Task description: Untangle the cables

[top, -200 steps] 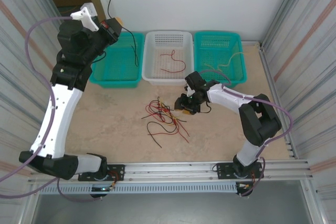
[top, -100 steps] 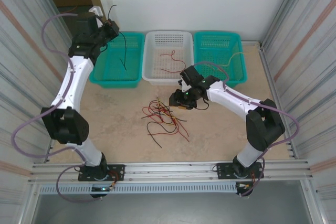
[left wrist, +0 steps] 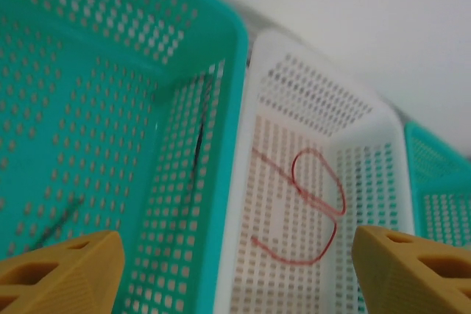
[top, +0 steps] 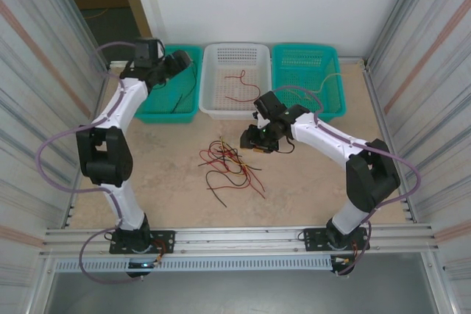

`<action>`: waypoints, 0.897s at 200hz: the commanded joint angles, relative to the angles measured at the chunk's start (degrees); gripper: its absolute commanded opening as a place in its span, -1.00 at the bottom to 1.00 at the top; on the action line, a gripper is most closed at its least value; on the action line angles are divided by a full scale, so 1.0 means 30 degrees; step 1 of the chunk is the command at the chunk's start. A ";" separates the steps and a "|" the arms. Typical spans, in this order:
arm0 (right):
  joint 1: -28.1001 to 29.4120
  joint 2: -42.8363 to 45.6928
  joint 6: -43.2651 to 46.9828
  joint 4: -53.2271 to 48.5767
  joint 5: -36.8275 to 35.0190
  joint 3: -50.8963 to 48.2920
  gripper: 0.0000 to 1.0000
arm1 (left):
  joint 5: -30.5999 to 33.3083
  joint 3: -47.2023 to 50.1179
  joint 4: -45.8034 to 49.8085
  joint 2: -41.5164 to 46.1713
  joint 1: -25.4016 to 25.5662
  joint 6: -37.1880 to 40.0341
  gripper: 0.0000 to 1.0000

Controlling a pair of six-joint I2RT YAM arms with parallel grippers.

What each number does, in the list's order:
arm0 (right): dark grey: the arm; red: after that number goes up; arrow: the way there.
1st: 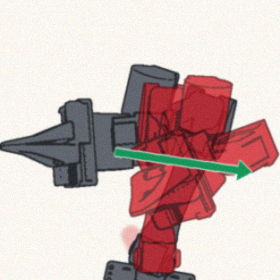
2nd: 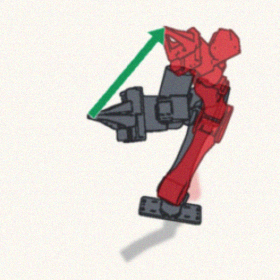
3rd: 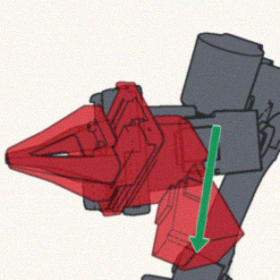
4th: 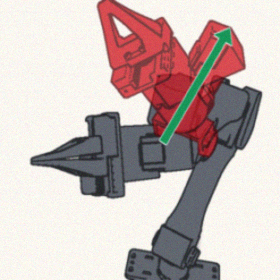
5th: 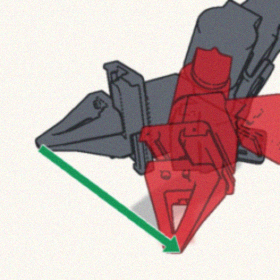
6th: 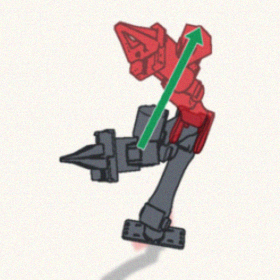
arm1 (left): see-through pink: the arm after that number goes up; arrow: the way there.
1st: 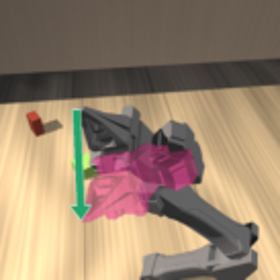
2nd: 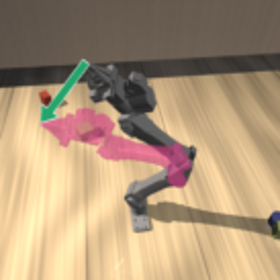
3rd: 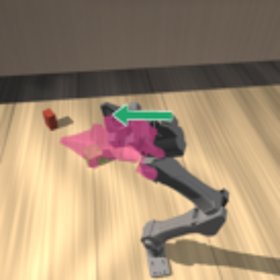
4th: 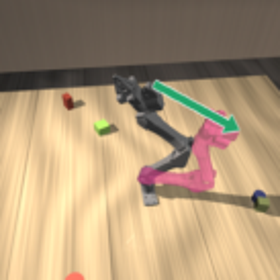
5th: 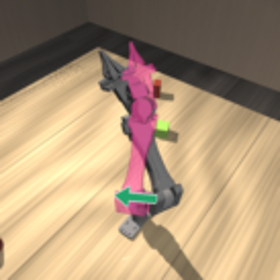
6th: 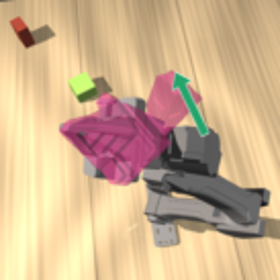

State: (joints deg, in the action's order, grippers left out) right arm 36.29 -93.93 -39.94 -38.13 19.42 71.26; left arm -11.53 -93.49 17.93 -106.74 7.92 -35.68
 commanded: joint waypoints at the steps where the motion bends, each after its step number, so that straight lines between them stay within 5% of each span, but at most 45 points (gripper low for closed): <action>1: -0.0065 0.0451 0.0420 -0.0914 -0.0536 0.0335 -0.13 | -0.0599 0.1127 -0.0270 -0.0151 0.0553 -0.1088 0.60; 130: 0.0998 -0.1091 0.1445 -0.1591 0.0026 -0.0189 0.08 | -0.1686 0.2079 -0.0675 -0.1531 0.2193 -0.1450 0.67; 179: 0.1028 -0.0975 0.1558 -0.1801 -0.0266 -0.0023 -0.53 | -0.2146 0.2570 -0.1143 -0.1686 0.2601 -0.1829 0.63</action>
State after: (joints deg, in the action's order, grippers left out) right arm 39.31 -97.06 -36.14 -41.76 19.27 71.22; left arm -15.46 -86.96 15.99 -111.24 14.33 -40.36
